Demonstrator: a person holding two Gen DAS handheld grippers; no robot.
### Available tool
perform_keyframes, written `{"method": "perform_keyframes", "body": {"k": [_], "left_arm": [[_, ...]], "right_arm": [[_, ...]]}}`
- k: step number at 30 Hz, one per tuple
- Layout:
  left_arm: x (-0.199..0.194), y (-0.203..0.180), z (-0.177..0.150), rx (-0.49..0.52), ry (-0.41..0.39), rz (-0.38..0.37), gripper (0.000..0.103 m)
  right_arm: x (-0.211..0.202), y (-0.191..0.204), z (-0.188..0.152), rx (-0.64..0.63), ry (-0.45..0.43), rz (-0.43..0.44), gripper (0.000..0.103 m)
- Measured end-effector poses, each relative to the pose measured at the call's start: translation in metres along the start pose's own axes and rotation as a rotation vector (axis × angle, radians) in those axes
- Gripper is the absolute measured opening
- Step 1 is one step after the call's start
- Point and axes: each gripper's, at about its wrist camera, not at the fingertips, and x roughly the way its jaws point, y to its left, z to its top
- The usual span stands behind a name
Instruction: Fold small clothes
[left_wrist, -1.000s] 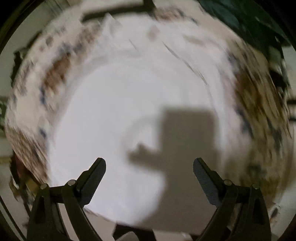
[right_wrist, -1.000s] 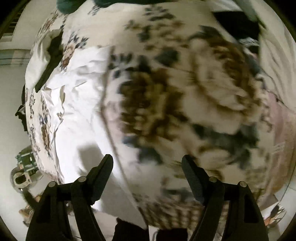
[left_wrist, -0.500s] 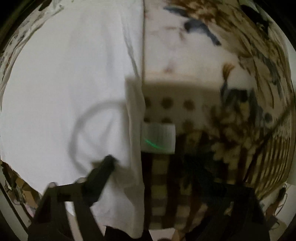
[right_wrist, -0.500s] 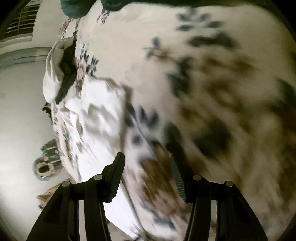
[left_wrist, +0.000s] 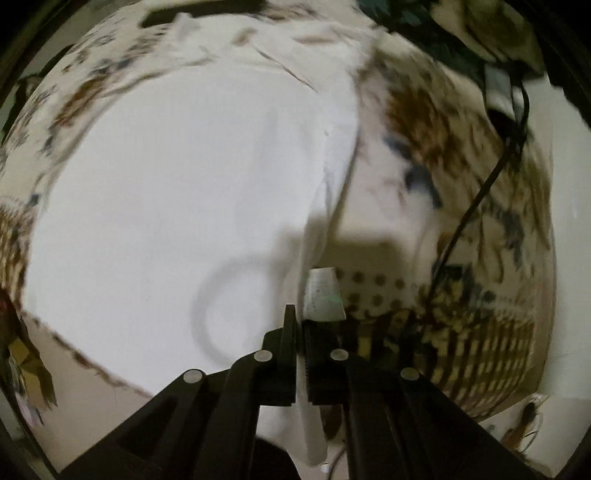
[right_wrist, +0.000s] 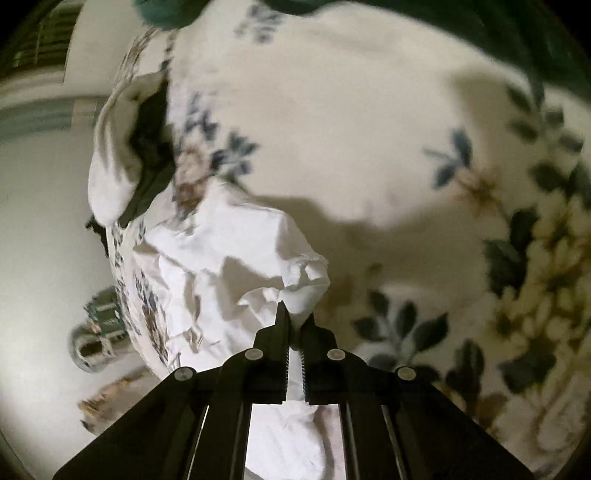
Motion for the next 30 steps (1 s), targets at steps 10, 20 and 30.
{"method": "perform_keyframes", "body": {"k": [10,20,30], "left_arm": [[-0.068,0.123,0.014,-0.279,-0.085,0.020,0.001],[-0.031,0.280,0.028,-0.426,-0.088,0.016,0.000],[0.018,0.348,0.023,-0.464,-0.016,-0.051,0.000]], "right_arm": [[-0.007,0.167,-0.007,-0.178,-0.028,-0.136,0.004],[0.131,0.337,-0.003,-0.334,-0.040,-0.382,0.003],[0.229,0.376,0.006,-0.360,-0.037,-0.551,0.003]]}}
